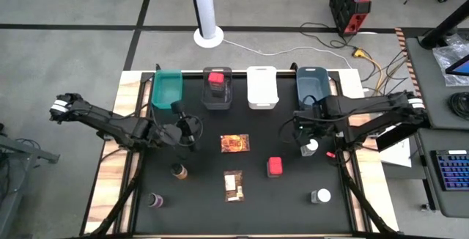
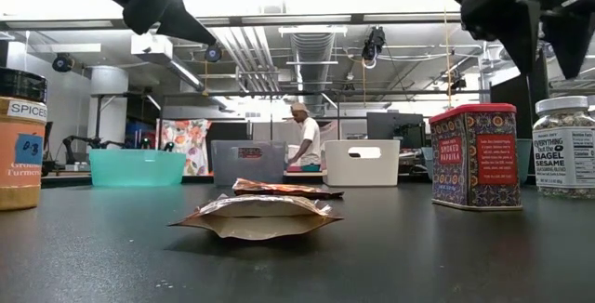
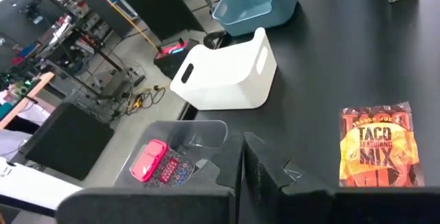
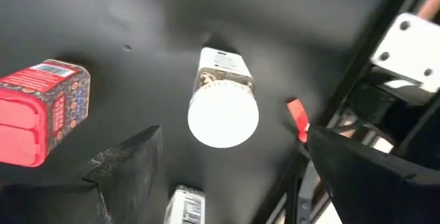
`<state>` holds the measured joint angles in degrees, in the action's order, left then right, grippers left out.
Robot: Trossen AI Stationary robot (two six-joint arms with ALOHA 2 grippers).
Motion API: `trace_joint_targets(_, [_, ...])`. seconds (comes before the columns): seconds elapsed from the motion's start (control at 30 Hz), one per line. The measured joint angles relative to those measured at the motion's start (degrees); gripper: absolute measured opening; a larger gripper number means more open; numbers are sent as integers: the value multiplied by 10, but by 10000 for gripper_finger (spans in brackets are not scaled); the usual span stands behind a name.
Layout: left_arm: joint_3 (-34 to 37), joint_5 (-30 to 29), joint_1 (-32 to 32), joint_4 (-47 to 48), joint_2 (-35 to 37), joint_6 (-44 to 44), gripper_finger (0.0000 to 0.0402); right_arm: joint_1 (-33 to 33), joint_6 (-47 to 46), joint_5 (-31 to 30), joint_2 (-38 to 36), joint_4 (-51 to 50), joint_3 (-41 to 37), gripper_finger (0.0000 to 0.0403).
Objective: Sort spices by type
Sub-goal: Put the top white seasoning bottle into the blue bin
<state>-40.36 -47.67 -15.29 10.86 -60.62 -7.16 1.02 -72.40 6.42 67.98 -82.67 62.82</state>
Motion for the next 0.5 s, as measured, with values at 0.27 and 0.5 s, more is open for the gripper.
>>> trace_joint_targets(0.27, [0, 0, 0, -2, 0, 9, 0, 0, -28, 15, -67, 75, -108, 354])
trace_joint_targets(0.5, [0, 0, 0, -9, 0, 9, 0, 0, -32, 25, -69, 128, -152, 354])
